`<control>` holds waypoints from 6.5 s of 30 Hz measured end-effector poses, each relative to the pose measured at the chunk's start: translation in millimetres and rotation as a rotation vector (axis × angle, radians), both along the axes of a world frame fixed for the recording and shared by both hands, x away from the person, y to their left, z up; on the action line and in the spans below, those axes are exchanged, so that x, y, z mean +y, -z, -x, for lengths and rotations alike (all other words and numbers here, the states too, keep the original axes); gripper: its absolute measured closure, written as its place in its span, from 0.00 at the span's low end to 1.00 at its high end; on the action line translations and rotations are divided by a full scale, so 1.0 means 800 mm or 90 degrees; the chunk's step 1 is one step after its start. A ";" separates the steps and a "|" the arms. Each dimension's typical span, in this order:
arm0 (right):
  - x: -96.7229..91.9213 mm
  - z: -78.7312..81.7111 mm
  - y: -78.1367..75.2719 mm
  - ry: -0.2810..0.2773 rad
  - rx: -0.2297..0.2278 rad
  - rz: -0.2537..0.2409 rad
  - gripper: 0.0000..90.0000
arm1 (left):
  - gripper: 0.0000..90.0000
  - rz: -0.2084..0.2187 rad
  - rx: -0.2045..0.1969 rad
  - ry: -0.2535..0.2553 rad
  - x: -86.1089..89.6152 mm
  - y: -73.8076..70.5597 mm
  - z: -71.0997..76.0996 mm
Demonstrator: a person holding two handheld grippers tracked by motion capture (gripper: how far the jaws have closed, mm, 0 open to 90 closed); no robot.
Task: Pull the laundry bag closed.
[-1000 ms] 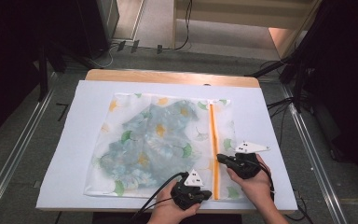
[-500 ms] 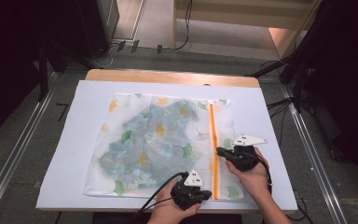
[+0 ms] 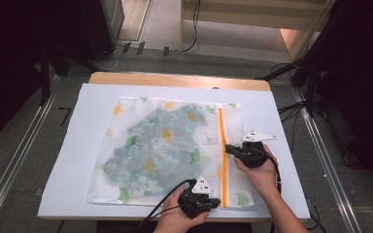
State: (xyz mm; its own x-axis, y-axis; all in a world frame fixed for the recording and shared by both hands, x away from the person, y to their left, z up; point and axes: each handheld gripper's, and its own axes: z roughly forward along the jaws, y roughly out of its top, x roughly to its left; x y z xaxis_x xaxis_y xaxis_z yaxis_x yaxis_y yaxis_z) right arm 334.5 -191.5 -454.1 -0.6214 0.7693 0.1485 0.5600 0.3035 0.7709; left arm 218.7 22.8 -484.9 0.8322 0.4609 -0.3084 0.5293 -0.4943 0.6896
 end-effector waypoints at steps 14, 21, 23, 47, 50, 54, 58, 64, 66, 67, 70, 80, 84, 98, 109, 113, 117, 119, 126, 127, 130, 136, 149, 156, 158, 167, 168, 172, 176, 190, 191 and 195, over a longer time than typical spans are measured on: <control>0.002 -0.042 -0.002 0.020 -0.004 -0.006 1.00 | 1.00 0.002 -0.003 -0.002 0.000 0.001 0.001; 0.001 -0.068 -0.001 0.026 0.000 -0.005 1.00 | 1.00 0.003 -0.002 -0.002 0.001 0.001 0.001; 0.003 -0.075 0.000 0.025 -0.002 0.002 1.00 | 1.00 0.002 -0.002 -0.002 0.001 0.001 0.001; 0.008 -0.149 0.003 0.056 0.006 -0.010 1.00 | 1.00 0.005 0.012 0.001 0.002 0.001 -0.003; 0.009 -0.155 0.005 0.061 0.010 -0.011 1.00 | 1.00 0.005 0.011 0.000 0.001 0.001 -0.002; 0.007 -0.162 0.009 0.067 0.016 -0.012 1.00 | 1.00 0.006 0.011 0.000 0.001 0.001 -0.002; 0.005 -0.170 0.011 0.076 0.018 -0.019 1.00 | 1.00 0.006 0.012 -0.001 0.001 0.001 -0.002; 0.011 -0.185 0.011 0.081 0.024 -0.002 1.00 | 1.00 0.006 0.013 0.001 0.001 0.001 -0.003; 0.011 -0.190 0.012 0.086 0.027 -0.002 1.00 | 1.00 0.006 0.013 0.002 0.002 0.001 -0.003; 0.012 -0.192 0.013 0.088 0.029 -0.003 1.00 | 1.00 0.006 0.014 0.001 0.002 0.001 -0.003; 0.015 -0.200 0.014 0.093 0.032 0.008 1.00 | 1.00 0.006 0.014 0.000 0.002 0.001 -0.002; 0.023 -0.219 0.010 0.120 0.042 0.016 1.00 | 1.00 0.004 0.010 0.001 0.001 0.001 -0.002; 0.026 -0.223 0.007 0.117 0.040 0.022 1.00 | 1.00 0.006 0.008 0.000 0.001 0.001 -0.001; 0.027 -0.232 0.012 0.128 0.034 0.028 1.00 | 1.00 0.007 0.009 0.000 0.001 0.001 -0.001; 0.021 -0.229 0.008 0.125 0.048 -0.004 0.78 | 1.00 0.010 0.019 0.000 0.002 0.001 -0.004; 0.012 -0.216 -0.003 0.130 0.041 -0.045 0.63 | 1.00 0.011 0.025 0.003 0.002 0.001 -0.005; 0.004 -0.197 -0.013 0.120 0.024 -0.075 0.52 | 1.00 0.009 0.030 0.004 0.002 0.000 -0.007; 0.001 -0.185 -0.017 0.115 0.021 -0.086 0.45 | 1.00 0.013 0.032 0.014 0.003 0.000 -0.008; -0.003 -0.141 -0.020 0.112 0.000 -0.063 0.25 | 0.75 0.067 0.029 0.004 0.013 -0.005 -0.009; -0.006 -0.134 -0.020 0.110 -0.001 -0.070 0.25 | 0.72 0.077 0.023 -0.007 0.017 -0.006 -0.008; -0.016 -0.111 -0.016 0.112 -0.003 -0.093 0.23 | 0.57 0.092 0.014 -0.021 0.025 -0.009 -0.009; -0.032 -0.072 -0.007 0.105 -0.011 -0.076 0.15 | 0.16 0.091 0.001 -0.056 0.038 -0.012 -0.010; -0.046 -0.007 0.004 0.078 -0.008 -0.061 0.07 | 0.00 0.106 -0.073 -0.148 0.108 -0.025 -0.029; -0.051 0.018 0.012 0.078 -0.006 -0.074 0.07 | 0.00 0.102 -0.112 -0.191 0.157 -0.033 -0.042; -0.053 0.024 0.014 0.078 -0.002 -0.070 0.07 | 0.00 0.103 -0.119 -0.204 0.170 -0.036 -0.044; -0.070 0.053 0.013 0.078 -0.006 -0.075 0.07 | 0.00 0.087 -0.170 -0.273 0.236 -0.047 -0.052; -0.072 0.057 0.013 0.077 -0.007 -0.074 0.07 | 0.00 0.088 -0.174 -0.276 0.244 -0.048 -0.052; -0.079 0.070 0.012 0.077 -0.010 -0.075 0.07 | 0.00 0.091 -0.188 -0.296 0.271 -0.051 -0.052; -0.086 0.083 0.010 0.079 -0.013 -0.070 0.07 | 0.00 0.093 -0.198 -0.312 0.301 -0.055 -0.051; -0.116 0.128 0.013 0.076 -0.013 -0.065 0.07 | 0.00 0.043 -0.231 -0.353 0.375 -0.049 -0.035; -0.118 0.131 0.013 0.077 -0.015 -0.065 0.07 | 0.00 0.046 -0.230 -0.357 0.379 -0.050 -0.033; -0.128 0.137 0.011 0.094 -0.021 -0.068 0.08 | 0.00 0.048 -0.230 -0.370 0.395 -0.054 -0.025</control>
